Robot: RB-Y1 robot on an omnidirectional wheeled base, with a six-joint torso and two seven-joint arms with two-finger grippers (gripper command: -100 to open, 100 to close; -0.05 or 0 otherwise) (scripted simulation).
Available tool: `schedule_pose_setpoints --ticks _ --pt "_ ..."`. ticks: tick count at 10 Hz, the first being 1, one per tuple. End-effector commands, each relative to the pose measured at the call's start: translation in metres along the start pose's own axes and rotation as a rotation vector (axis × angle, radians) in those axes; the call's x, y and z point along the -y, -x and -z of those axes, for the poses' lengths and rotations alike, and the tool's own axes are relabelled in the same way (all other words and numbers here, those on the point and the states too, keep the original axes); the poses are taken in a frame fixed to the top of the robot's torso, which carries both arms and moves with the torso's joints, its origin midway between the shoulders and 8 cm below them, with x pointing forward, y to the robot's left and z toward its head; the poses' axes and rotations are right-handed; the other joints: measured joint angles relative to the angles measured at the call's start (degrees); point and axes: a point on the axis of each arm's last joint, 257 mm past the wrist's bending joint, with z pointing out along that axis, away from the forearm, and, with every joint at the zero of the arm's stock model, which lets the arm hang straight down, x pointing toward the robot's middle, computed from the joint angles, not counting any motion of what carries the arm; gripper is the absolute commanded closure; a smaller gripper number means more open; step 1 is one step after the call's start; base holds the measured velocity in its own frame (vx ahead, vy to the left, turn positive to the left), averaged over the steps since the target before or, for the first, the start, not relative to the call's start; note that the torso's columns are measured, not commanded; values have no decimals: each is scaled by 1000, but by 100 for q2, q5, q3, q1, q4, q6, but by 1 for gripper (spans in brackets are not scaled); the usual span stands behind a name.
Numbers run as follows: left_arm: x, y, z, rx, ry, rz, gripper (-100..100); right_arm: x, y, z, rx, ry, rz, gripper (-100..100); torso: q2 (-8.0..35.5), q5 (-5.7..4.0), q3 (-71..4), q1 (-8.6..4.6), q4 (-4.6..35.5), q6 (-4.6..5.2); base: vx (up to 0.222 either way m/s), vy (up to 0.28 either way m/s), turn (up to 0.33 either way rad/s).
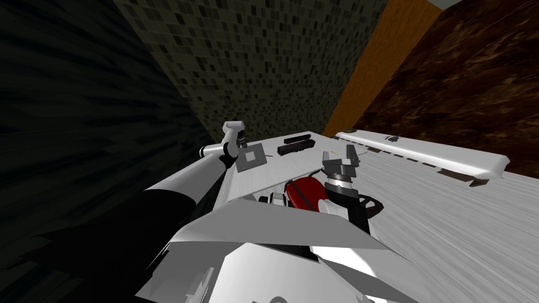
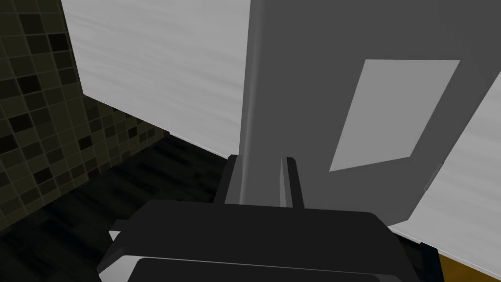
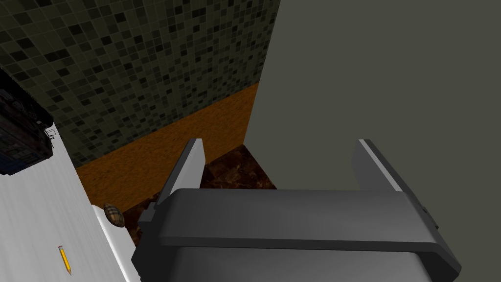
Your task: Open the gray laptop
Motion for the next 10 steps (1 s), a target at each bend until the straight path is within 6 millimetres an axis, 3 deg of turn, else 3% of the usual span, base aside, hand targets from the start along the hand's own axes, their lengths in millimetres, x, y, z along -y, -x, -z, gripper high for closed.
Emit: schedule_pose_setpoints --ticks 1,10 --pt "-29 0 -20 11 89 -8 100 0 0 0 0 0 0 0 -4 -4 -3 -2 2 -7 7 -4 19" --pt "-29 0 -20 11 89 -8 100 0 0 0 0 0 0 0 27 -16 15 -3 28 -23 7 0 -1"
